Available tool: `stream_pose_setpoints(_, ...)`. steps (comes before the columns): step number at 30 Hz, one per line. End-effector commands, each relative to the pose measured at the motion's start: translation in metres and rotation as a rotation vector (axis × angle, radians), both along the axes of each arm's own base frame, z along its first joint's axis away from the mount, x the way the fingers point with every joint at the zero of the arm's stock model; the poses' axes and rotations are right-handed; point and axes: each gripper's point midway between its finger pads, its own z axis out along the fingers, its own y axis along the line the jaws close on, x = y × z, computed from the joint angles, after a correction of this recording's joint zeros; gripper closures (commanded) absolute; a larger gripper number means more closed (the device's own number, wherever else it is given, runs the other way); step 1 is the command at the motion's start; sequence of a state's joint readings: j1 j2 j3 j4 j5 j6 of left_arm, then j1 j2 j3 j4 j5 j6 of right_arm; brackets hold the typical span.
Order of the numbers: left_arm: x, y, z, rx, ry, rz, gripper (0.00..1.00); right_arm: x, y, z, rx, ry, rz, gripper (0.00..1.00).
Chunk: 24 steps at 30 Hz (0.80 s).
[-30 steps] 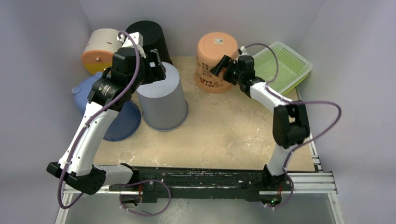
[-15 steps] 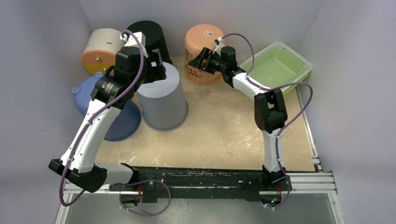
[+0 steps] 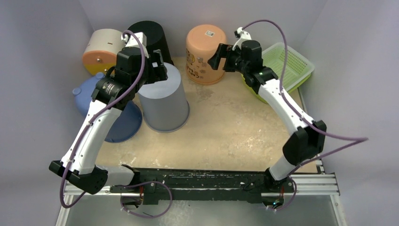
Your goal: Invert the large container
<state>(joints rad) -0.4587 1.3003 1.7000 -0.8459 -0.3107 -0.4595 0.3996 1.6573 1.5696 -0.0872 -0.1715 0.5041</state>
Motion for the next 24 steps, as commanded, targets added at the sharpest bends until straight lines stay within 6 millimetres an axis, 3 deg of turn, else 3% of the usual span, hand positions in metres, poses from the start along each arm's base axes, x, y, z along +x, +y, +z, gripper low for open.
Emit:
stream_pose_setpoints(1, 0.0, -0.002, 0.023, -0.03, -0.075, -0.015, 0.15, -0.027, -0.087, 0.006, -0.342, 0.014, -0.253, 0.0)
stream_pose_setpoints(3, 0.0, -0.004, 0.023, -0.039, -0.076, -0.022, 0.15, -0.032, -0.123, 0.009, -0.441, 0.008, -0.385, 0.0)
stream_pose_setpoints(6, 0.002, -0.008, 0.022, -0.052, -0.072, -0.034, 0.15, -0.034, -0.142, 0.009, -0.581, -0.007, -0.37, 0.02)
stream_pose_setpoints(10, 0.003, -0.011, 0.018, -0.064, -0.065, -0.036, 0.15, -0.026, -0.169, -0.023, -0.729, 0.116, -0.34, 0.08)
stream_pose_setpoints(18, 0.005, -0.011, 0.013, -0.07, -0.058, -0.023, 0.15, 0.003, -0.2, -0.083, -0.738, 0.171, -0.186, 0.15)
stream_pose_setpoints(24, 0.007, -0.009, 0.006, -0.057, -0.045, -0.011, 0.15, 0.017, -0.21, -0.123, -0.712, 0.194, -0.114, 0.19)
